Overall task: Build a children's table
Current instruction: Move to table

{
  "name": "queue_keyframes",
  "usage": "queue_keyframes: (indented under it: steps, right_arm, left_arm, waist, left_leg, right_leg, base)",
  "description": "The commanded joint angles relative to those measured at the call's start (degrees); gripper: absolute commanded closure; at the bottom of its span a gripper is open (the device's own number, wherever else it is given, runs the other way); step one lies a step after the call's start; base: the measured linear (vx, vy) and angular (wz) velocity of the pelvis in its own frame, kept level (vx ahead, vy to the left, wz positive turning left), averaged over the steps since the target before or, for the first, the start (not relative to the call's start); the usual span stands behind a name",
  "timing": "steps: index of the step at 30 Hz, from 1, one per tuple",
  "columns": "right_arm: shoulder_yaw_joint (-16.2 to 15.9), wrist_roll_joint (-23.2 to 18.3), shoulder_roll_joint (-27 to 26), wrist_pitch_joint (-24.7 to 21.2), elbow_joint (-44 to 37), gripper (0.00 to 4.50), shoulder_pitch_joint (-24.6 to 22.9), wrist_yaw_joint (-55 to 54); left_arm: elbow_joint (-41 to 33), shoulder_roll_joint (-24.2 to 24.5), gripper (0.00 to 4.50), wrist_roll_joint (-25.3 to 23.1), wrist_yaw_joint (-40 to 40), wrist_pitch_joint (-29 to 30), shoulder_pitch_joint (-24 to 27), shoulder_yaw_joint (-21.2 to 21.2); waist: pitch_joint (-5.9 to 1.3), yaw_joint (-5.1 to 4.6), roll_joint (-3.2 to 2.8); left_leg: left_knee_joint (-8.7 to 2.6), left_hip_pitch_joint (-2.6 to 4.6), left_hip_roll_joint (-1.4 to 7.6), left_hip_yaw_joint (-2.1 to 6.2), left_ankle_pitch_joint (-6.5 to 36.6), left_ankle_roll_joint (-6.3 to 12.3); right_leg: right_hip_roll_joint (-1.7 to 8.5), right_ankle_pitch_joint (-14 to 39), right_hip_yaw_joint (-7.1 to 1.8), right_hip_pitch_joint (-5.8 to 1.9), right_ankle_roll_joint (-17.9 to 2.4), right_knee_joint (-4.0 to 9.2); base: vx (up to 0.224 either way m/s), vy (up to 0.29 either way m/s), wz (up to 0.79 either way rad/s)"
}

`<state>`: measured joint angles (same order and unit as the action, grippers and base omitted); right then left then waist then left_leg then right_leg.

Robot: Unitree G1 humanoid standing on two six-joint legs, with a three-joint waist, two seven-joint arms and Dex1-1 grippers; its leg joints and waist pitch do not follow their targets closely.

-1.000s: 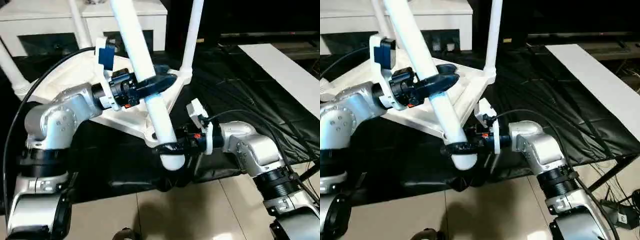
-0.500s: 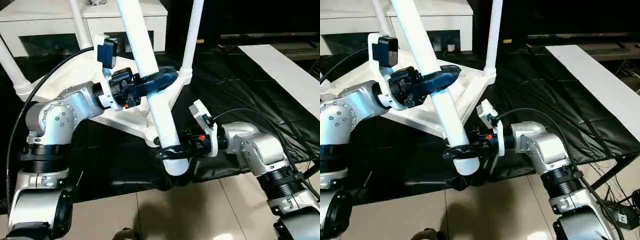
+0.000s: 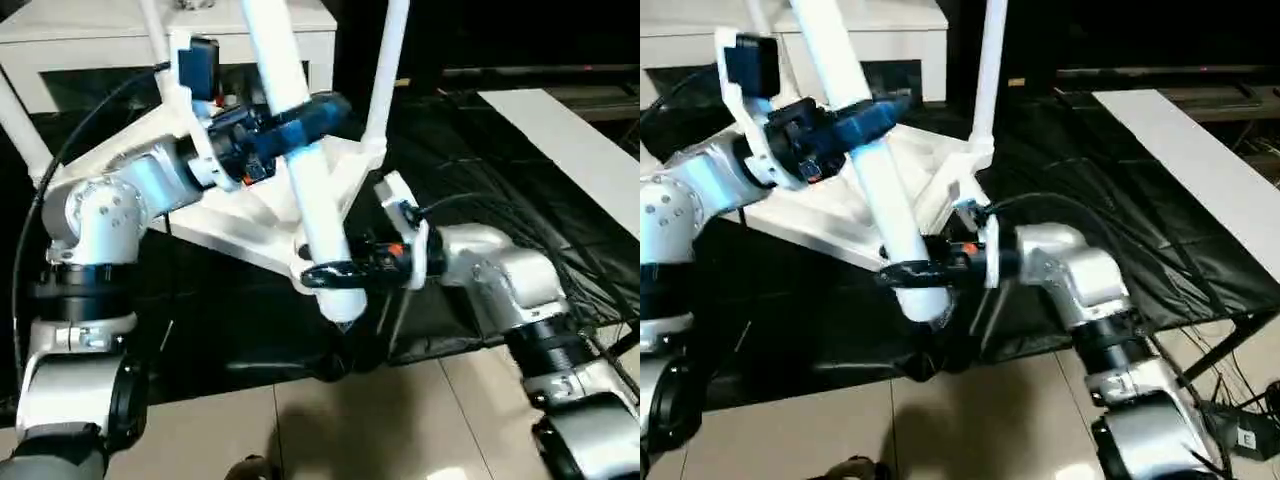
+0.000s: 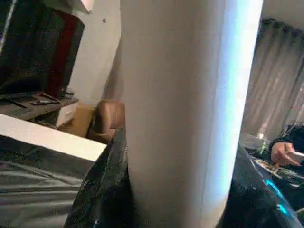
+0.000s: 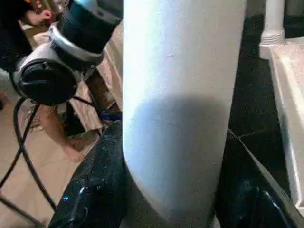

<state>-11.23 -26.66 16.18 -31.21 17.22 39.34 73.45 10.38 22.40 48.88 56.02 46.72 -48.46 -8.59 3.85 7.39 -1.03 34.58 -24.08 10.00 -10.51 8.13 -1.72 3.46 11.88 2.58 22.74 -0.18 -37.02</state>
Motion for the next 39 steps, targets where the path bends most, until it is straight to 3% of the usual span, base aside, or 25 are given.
queue_keyframes:
  steps: [1,10,15,17,29,39]
  right_arm:
    - [2.6,-0.4,-0.8,2.2,-0.5,1.88,2.7,-1.5]
    - [0.2,0.7,-0.3,0.1,0.6,1.19,5.5,0.0]
    - [-1.6,1.8,1.3,-0.5,1.3,1.17,6.4,2.5]
    - [-4.2,3.9,3.0,-0.1,2.3,1.17,7.0,5.4]
    - [-7.2,6.9,2.0,1.6,8.2,1.17,10.0,7.7]
    - [-7.4,7.7,1.0,3.1,10.9,1.17,11.1,8.0]
  left_arm:
    - [0.5,1.3,2.75,-4.5,-2.6,-1.8,0.2,0.6]
    - [-3.0,3.8,2.75,-9.4,3.1,-5.5,-0.3,7.9]
    - [-2.9,3.8,2.75,-10.0,3.5,-5.7,-0.8,8.4]
    - [-2.4,4.1,2.75,-10.8,4.0,-6.7,-1.3,8.9]
    - [-4.6,3.9,2.75,-9.6,5.6,-5.7,-1.0,9.2]
    - [-4.1,2.3,2.75,-7.0,4.6,-4.4,-1.6,6.6]
  waist:
    - [-4.78,0.01,-0.63]
    - [-4.74,0.61,-0.64]
    - [-4.78,0.66,-0.36]
    - [-4.86,0.70,-0.19]
    - [-4.93,0.80,-0.30]
    - [-4.91,0.71,-0.36]
  left_leg:
    - [-3.90,2.64,3.15,1.54,15.2,-2.36]
    - [-3.98,2.75,3.20,1.45,15.5,-2.81]
    - [-3.88,2.66,3.16,1.41,14.7,-2.78]
    - [-3.75,2.59,3.10,1.36,13.9,-2.43]
    - [-3.51,2.56,3.14,1.34,13.3,-1.56]
    - [-3.52,2.49,3.16,1.37,13.7,-1.72]
  right_leg:
    - [4.69,8.0,-2.32,-1.88,-13.2,4.31]
    - [4.66,8.6,-2.39,-1.87,-12.2,4.27]
    - [4.71,8.2,-2.40,-1.97,-12.2,4.16]
    - [4.64,7.7,-2.34,-2.03,-12.3,4.10]
    - [4.58,6.5,-2.25,-1.95,-13.6,3.90]
    - [4.59,6.1,-2.21,-1.99,-14.1,3.83]
  base:
    - [0.000,0.000,0.00]
    - [0.000,0.000,0.00]
    - [0.000,0.000,0.00]
    - [0.000,0.000,0.00]
    - [0.000,0.000,0.00]
    - [0.000,0.000,0.00]
